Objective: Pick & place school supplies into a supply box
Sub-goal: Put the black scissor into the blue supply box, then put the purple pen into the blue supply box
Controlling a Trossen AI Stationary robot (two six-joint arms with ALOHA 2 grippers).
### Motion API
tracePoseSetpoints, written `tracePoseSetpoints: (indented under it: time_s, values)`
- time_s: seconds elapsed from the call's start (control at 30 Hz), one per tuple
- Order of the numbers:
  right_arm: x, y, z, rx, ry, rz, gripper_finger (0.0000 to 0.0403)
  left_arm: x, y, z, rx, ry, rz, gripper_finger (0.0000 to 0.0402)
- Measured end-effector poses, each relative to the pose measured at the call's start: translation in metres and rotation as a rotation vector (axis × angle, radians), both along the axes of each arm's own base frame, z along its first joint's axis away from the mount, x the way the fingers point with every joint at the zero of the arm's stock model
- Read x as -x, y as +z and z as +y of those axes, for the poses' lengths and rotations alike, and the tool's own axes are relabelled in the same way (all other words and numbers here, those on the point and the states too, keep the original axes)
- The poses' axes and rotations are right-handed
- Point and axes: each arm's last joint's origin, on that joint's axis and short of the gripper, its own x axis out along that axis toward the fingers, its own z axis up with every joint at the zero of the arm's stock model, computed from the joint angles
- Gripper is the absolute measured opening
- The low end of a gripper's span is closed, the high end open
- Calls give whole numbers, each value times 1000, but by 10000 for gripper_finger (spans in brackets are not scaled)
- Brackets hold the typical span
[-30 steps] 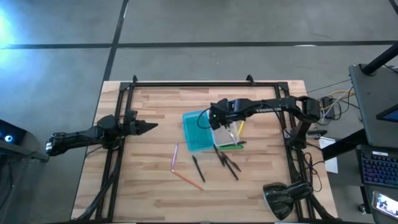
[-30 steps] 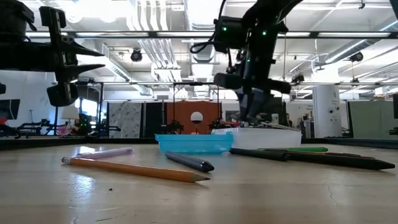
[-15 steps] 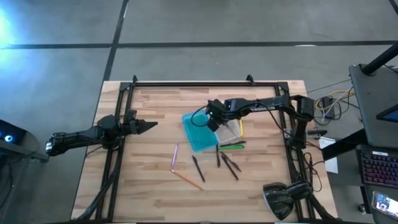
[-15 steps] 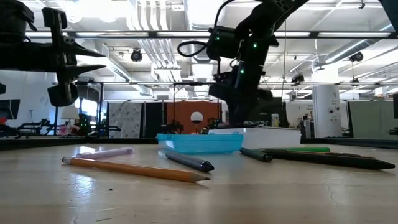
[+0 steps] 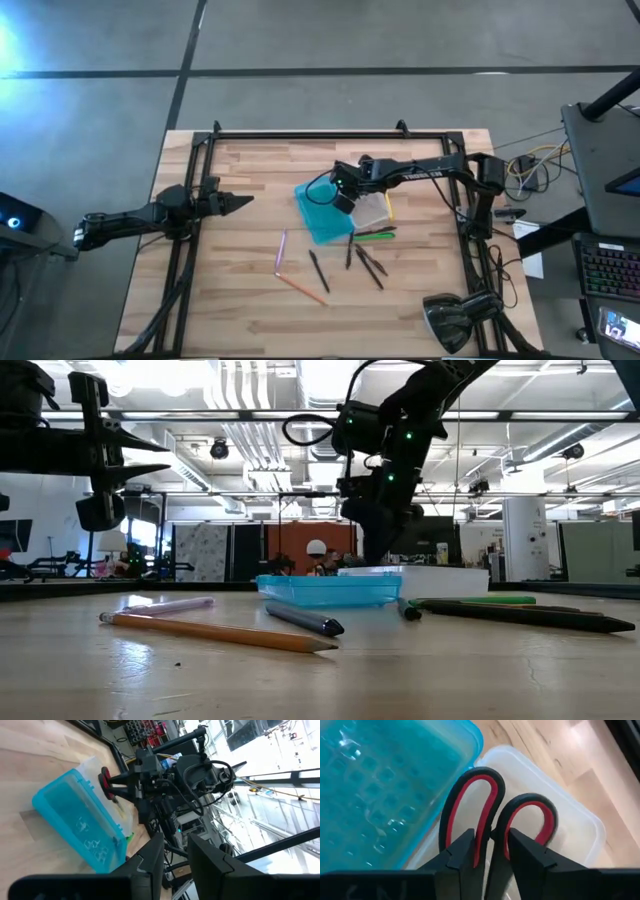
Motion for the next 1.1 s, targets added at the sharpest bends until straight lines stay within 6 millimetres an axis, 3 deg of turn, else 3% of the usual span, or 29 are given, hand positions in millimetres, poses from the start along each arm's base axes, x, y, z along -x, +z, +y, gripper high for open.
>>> tracePoseSetpoints:
  time_s: [0.37,0.53,0.67,0.87,1.1]
  values:
    - [2,9,14,8,26,-4,191,0,0,0,51,0,5,71]
    - [7,28,29,32,-6,-67,201,4,2,-2,70,-16,292,69]
    - [14,46,39,20,-30,-118,201,1,20,-2,13,-36,409,69]
    - [40,65,56,3,-88,-157,201,-22,35,-2,13,-83,539,69]
    - [91,60,81,-8,-100,-176,201,-72,40,-25,-15,-142,752,69]
